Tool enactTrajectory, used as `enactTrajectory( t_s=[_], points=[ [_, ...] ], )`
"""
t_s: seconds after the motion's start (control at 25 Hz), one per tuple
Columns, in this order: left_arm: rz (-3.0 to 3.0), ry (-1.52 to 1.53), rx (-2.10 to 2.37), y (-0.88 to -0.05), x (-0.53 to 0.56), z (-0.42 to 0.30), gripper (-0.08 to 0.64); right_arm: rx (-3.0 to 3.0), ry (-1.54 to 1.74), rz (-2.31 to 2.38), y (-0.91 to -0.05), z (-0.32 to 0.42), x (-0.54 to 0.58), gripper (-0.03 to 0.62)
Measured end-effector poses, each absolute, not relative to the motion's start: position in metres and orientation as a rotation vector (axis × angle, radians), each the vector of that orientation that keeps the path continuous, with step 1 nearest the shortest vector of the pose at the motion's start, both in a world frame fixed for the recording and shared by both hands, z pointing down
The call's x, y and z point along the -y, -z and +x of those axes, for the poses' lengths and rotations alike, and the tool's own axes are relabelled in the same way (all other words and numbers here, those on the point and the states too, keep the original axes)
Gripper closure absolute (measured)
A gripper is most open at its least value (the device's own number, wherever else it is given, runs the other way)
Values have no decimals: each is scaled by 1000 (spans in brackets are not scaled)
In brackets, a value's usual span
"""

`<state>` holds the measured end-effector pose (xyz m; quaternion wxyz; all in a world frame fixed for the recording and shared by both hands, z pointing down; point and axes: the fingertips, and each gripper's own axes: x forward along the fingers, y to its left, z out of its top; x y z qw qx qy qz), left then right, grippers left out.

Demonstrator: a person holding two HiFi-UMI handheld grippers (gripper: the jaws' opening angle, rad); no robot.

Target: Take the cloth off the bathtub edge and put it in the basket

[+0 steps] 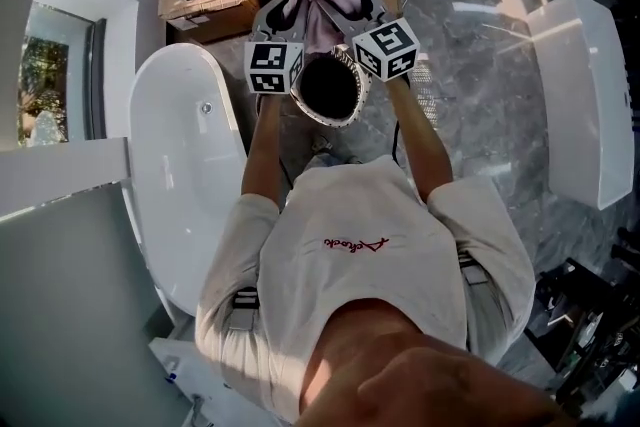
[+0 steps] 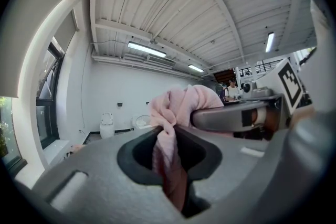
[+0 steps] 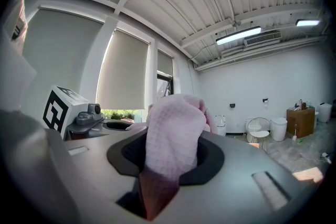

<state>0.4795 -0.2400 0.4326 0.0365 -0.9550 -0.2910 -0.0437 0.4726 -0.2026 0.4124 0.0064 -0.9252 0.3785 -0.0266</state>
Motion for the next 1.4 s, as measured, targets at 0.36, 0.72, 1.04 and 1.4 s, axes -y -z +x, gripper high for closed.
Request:
enactTrajectory(
  t_s=[0.36, 0.72, 1.04, 1.4],
  points=[
    [-2926, 185, 986, -454, 239, 494, 505, -1096, 145, -2917, -434, 486, 202, 446],
    [-2952, 408, 983, -527, 231, 493, 505, -1109, 343, -2841, -505, 489, 194, 446],
    [-2990, 660, 904, -618, 225, 481, 505, -1158, 568, -2728, -596, 482, 188, 443],
    [-2994, 928, 876, -728, 230, 450, 502, -1172, 826, -2648, -704, 454, 194, 437]
  ],
)
